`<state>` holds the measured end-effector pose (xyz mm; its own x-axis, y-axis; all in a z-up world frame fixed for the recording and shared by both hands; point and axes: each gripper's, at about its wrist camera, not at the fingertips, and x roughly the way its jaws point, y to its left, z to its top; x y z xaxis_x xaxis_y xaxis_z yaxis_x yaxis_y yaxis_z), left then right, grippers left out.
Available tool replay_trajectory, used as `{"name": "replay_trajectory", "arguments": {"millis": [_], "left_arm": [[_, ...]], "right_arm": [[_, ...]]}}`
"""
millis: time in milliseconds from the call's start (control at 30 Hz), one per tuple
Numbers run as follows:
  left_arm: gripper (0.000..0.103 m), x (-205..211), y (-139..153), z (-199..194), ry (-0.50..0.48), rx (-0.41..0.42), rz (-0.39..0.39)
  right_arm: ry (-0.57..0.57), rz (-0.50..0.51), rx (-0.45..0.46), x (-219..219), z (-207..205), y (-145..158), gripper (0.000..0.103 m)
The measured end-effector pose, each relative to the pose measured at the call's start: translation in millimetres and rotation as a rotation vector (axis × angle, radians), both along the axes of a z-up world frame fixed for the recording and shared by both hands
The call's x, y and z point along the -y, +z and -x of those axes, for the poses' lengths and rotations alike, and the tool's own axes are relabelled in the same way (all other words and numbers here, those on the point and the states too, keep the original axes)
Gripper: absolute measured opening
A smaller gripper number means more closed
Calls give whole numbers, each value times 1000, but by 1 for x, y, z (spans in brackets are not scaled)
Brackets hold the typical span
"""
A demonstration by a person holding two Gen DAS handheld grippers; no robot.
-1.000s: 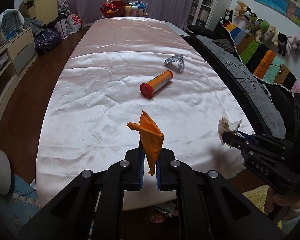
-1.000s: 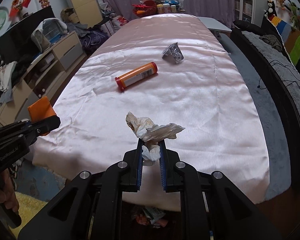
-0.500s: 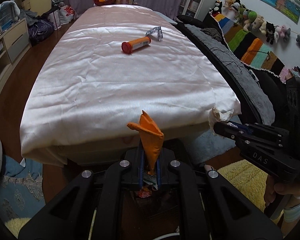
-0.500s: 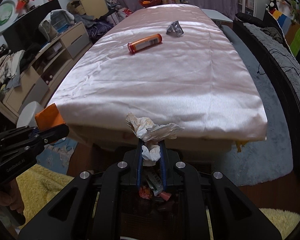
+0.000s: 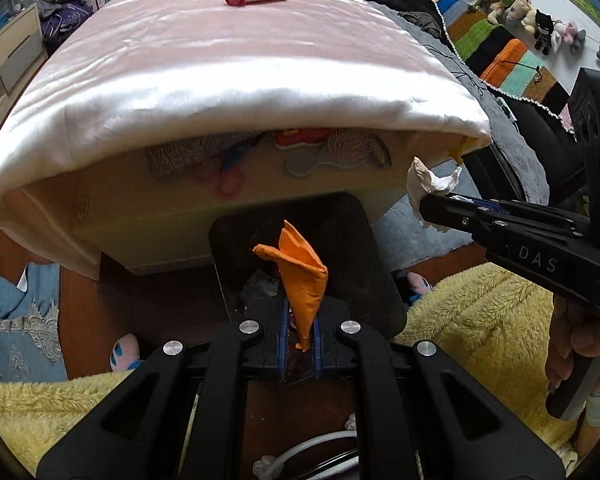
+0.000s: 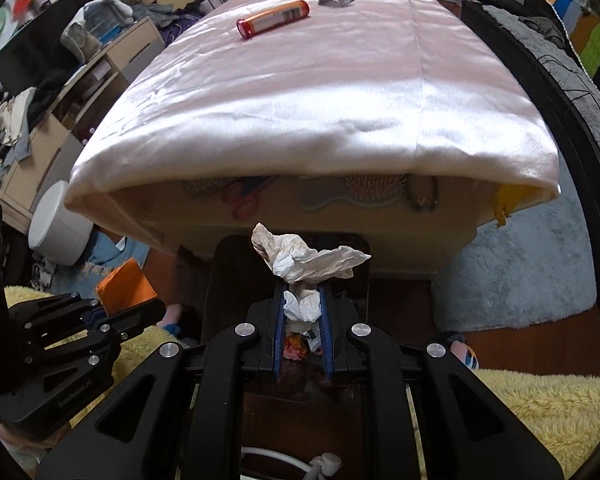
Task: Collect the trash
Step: 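Carry the tissue and orange balloon to the bin and release both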
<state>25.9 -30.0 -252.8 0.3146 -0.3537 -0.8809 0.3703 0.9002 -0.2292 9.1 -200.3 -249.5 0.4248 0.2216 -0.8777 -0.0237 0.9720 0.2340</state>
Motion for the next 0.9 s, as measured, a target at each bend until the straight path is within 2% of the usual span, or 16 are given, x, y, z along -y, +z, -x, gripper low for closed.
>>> {"name": "replay_trajectory", "arguments": {"millis": [200, 400, 467, 533, 633, 667, 733, 767, 900], "left_arm": [[8, 4, -24, -4, -11, -67, -2], [10, 9, -38, -8, -32, -112, -1], [15, 9, -41, -10, -36, -119, -1], [15, 9, -42, -10, -37, -121, -1], [22, 7, -43, -12, -30, -126, -4], [26, 7, -44, -13, -25, -127, -7], [36, 6, -43, -13, -17, -125, -11], [43, 4, -44, -14, -14, -123, -11], [55, 0, -41, -17, -2, -114, -25]], "right_arm": [[8, -27, -97, -3, -4, -28, 16], [16, -38, -129, -8, -11, -37, 19], [17, -42, -133, -8, -15, -37, 19], [12, -45, -137, -7, -18, -38, 27], [6, -50, -137, -5, -20, -37, 37], [3, -51, -136, -5, -21, -37, 39], [-7, -57, -135, -3, -22, -37, 49], [-10, -61, -134, -2, -23, -37, 51], [-26, -60, -128, 2, -26, -33, 59]]}}
